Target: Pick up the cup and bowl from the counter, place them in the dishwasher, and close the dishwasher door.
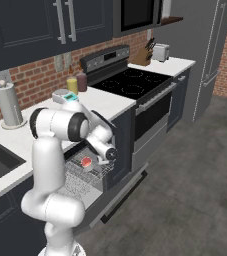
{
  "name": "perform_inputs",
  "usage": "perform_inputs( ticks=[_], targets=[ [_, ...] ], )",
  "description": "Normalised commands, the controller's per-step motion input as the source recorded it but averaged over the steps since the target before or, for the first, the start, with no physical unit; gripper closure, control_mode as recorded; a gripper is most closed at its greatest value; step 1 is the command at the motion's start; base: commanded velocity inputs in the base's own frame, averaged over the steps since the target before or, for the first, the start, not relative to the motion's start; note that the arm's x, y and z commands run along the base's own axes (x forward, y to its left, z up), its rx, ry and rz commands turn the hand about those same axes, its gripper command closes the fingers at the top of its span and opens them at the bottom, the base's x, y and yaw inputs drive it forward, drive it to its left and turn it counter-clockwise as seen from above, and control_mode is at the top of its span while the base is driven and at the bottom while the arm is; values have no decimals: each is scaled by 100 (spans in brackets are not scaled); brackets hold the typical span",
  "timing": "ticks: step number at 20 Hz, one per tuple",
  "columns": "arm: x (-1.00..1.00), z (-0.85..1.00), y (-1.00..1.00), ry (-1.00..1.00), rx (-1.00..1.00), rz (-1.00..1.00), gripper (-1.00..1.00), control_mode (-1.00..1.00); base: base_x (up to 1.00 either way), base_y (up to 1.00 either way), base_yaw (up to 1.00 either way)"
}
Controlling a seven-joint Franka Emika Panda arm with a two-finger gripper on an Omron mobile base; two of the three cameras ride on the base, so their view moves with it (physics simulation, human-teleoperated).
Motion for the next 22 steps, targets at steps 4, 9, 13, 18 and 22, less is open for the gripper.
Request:
perform_inputs(
  ticks=[4,9,13,18,22],
  targets=[
    [-39,100,2,0,-2,7,-100,-100,0,0,0],
    [-43,100,0,0,-6,10,-100,-100,0,0,0],
    [-42,100,6,2,-7,13,-100,-100,0,0,0],
    [-15,73,56,9,-9,15,-100,-100,0,0,0],
    [0,29,81,21,-14,11,-100,-100,0,0,0]
  ],
)
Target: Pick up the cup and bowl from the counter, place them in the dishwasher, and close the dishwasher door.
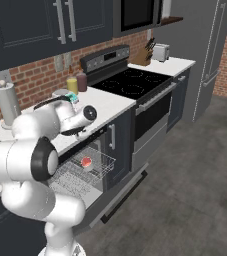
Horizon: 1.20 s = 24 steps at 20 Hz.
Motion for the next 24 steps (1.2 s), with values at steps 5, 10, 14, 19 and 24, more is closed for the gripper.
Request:
perform_inputs(
  ticks=[5,10,14,19,24],
  targets=[
    [9,1,66,29,-15,5,-100,-100,0,0,0],
    [24,-11,33,34,-4,1,-100,-100,0,0,0],
    [38,-28,27,36,0,0,-100,-100,0,0,0],
    [41,-37,25,30,0,0,-100,-100,0,0,0],
    [16,-42,33,14,0,2,-100,-100,0,0,0]
  ],
)
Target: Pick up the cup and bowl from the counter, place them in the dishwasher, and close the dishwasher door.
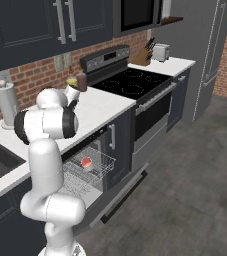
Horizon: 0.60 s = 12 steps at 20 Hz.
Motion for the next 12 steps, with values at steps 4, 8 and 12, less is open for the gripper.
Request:
perform_inputs(
  ticks=[4,8,12],
  targets=[
    [0,-36,27,0,0,6,-100,-100,0,0,0],
    [0,-33,10,-10,0,9,-100,-100,0,0,0],
    [0,-37,0,-23,0,13,-100,-100,0,0,0]
  ],
)
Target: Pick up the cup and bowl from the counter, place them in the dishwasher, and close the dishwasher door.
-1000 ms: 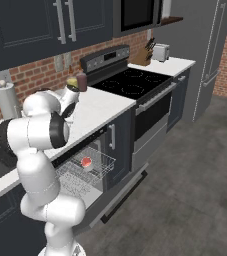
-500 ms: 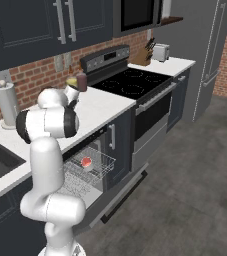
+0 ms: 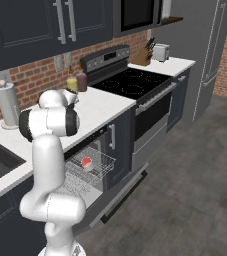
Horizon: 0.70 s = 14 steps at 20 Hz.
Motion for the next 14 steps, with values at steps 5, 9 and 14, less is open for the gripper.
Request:
perform_inputs(
  ticks=[5,9,14],
  targets=[
    [12,-35,0,-27,0,17,-100,-100,0,0,0],
    [20,-23,10,-20,0,17,-100,-100,0,0,0],
    [25,-14,18,-15,0,17,-100,-100,0,0,0]
  ],
)
